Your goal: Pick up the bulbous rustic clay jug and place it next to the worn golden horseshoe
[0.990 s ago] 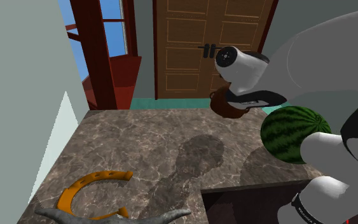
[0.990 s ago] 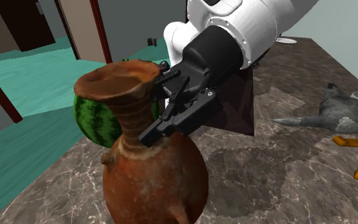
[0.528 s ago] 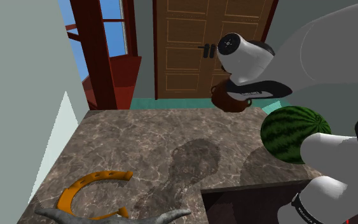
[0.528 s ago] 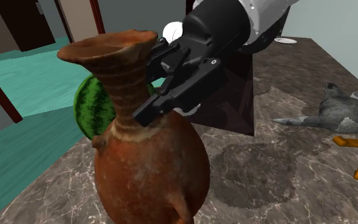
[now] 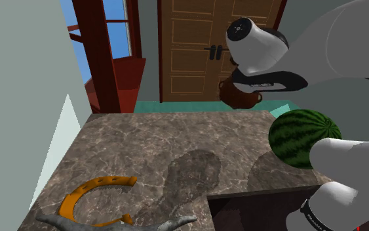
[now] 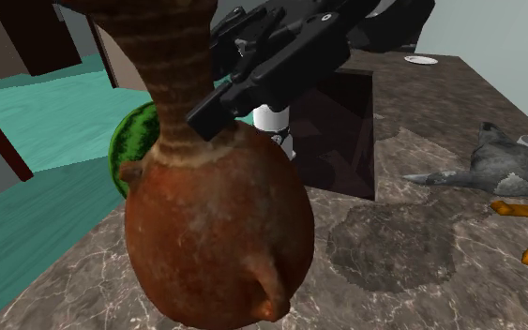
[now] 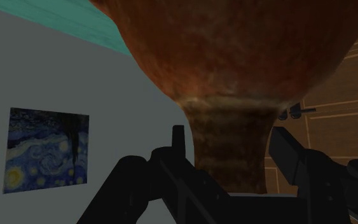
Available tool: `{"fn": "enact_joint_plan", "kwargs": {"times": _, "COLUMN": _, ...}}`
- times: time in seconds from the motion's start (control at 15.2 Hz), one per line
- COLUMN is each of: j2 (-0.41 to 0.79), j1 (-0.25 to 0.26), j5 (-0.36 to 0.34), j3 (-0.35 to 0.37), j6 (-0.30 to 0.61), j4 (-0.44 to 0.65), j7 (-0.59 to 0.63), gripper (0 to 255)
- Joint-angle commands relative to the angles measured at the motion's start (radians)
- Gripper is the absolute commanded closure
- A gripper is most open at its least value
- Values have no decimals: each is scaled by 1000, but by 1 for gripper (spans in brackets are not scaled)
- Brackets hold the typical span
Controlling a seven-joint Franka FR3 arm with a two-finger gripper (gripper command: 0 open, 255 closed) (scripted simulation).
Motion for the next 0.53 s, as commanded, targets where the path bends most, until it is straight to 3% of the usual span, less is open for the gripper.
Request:
{"fn": "enact_joint_plan", "kwargs": {"times": 0.0, "j2": 0, "j1": 11, "j5": 4, "j3": -22, "j6": -18, "j4": 19, "j7": -20, "gripper": 255}}
{"fn": "enact_joint_plan", "kwargs": {"times": 0.46, "j2": 8, "j1": 35, "j5": 16, "j3": -74, "j6": -84, "j4": 85, "j7": -83, "gripper": 255}}
